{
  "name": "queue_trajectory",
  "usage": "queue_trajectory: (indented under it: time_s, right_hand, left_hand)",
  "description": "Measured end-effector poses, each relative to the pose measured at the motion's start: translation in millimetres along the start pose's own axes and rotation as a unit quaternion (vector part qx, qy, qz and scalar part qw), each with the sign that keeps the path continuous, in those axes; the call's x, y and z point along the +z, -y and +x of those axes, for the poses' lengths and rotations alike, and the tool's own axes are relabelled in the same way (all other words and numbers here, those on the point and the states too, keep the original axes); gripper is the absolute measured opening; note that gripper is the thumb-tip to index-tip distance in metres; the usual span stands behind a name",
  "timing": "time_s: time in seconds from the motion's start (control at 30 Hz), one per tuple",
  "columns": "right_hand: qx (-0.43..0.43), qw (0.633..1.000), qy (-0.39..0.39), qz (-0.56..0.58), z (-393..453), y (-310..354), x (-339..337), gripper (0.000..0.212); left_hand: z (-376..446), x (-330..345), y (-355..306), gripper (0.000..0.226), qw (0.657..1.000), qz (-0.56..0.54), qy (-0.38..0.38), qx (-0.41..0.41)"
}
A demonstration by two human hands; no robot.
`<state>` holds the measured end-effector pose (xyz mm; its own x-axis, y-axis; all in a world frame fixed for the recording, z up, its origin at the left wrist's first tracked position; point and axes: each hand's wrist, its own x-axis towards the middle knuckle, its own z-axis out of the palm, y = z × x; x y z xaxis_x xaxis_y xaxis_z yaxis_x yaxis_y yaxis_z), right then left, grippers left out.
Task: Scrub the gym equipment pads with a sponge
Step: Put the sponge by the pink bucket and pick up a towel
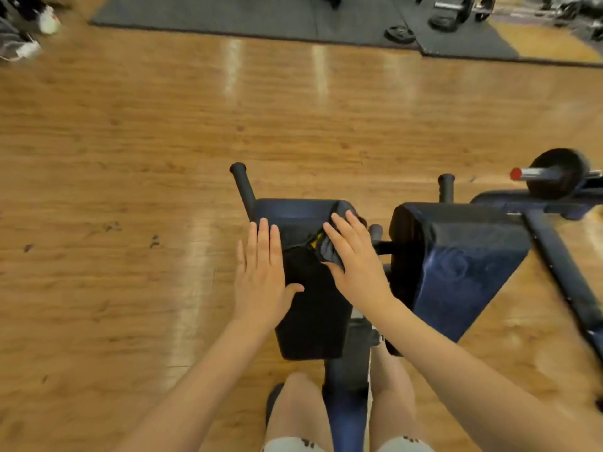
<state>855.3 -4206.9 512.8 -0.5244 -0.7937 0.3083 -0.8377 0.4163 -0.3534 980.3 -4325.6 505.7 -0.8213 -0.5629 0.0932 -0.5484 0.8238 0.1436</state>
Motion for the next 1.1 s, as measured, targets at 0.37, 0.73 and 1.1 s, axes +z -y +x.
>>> queue_trajectory:
  time_s: [0.37, 0.73, 1.1]
  right_hand:
    - [-0.01, 0.984, 0.162, -0.078, -11, -34, -135, 0.056]
    - [0.334, 0.933, 0.094, -0.095, -218, -275, -348, 0.053]
    - [0.637, 0.756, 0.052, -0.139, -484, -327, -480, 0.055]
  left_hand:
    - [32, -116, -94, 0.089, 0.978, 0.074, 0.195, 0.03]
    - [54, -109, -498, 0.075, 0.884, 0.121, 0.2, 0.405]
    - [-110, -66, -793, 0.071, 0.691, 0.143, 0.171, 0.688]
